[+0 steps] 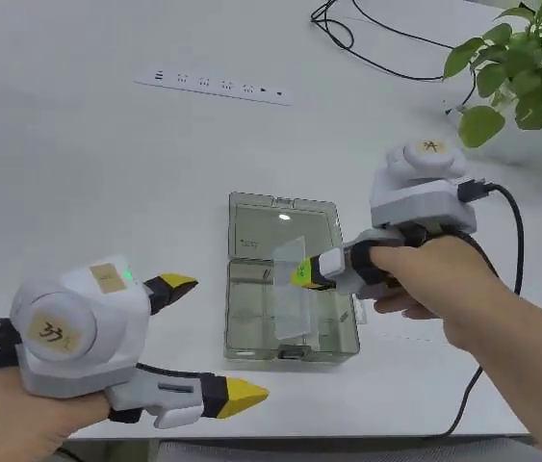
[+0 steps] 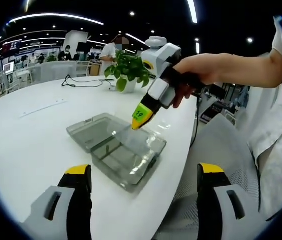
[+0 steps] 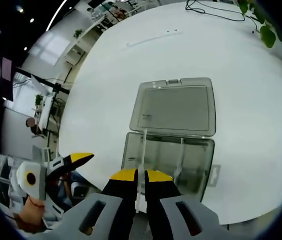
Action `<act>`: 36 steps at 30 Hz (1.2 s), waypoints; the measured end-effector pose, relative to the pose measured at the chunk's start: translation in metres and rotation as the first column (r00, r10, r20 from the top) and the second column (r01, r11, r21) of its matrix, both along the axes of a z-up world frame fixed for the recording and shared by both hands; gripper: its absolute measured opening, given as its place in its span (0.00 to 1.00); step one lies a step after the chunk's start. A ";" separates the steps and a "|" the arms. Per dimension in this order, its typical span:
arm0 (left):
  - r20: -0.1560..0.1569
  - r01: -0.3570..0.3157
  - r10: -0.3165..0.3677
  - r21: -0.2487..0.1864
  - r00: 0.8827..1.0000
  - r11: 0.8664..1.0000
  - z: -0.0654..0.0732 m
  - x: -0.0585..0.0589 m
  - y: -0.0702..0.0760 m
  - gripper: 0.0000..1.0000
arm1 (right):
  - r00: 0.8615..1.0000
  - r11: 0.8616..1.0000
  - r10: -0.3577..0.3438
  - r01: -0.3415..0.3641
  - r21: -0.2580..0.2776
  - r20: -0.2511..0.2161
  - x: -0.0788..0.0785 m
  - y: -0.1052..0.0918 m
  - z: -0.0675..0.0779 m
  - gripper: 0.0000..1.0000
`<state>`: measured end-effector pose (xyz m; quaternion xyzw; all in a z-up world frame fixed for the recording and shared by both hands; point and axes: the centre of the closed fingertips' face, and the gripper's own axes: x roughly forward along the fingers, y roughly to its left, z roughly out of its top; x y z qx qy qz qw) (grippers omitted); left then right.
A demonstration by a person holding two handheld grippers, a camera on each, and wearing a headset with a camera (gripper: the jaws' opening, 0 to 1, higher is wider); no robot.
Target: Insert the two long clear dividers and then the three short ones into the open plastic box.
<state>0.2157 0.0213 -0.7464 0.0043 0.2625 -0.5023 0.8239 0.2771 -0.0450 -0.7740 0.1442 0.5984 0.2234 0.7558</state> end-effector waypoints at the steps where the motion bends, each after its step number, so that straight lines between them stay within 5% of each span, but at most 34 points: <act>1: 0.001 0.002 -0.002 -0.002 1.000 1.000 0.000 0.000 0.000 0.89 | 1.000 1.000 -0.002 0.002 -0.001 -0.005 -0.001 0.000 -0.001 0.06; 18: -0.024 0.005 -0.006 -0.034 1.000 0.999 -0.003 0.003 -0.002 0.87 | 0.998 0.999 -0.018 0.015 -0.045 -0.054 0.002 0.000 -0.024 0.06; 28: -0.037 0.004 -0.005 -0.043 0.999 0.999 -0.005 0.001 -0.005 0.86 | 1.000 0.998 -0.004 0.002 -0.066 -0.028 0.004 0.001 -0.026 0.06; 36: -0.040 -0.002 0.000 -0.040 0.999 0.999 -0.007 0.003 -0.003 0.86 | 0.997 0.988 0.071 -0.066 -0.137 0.036 0.004 0.003 -0.027 0.06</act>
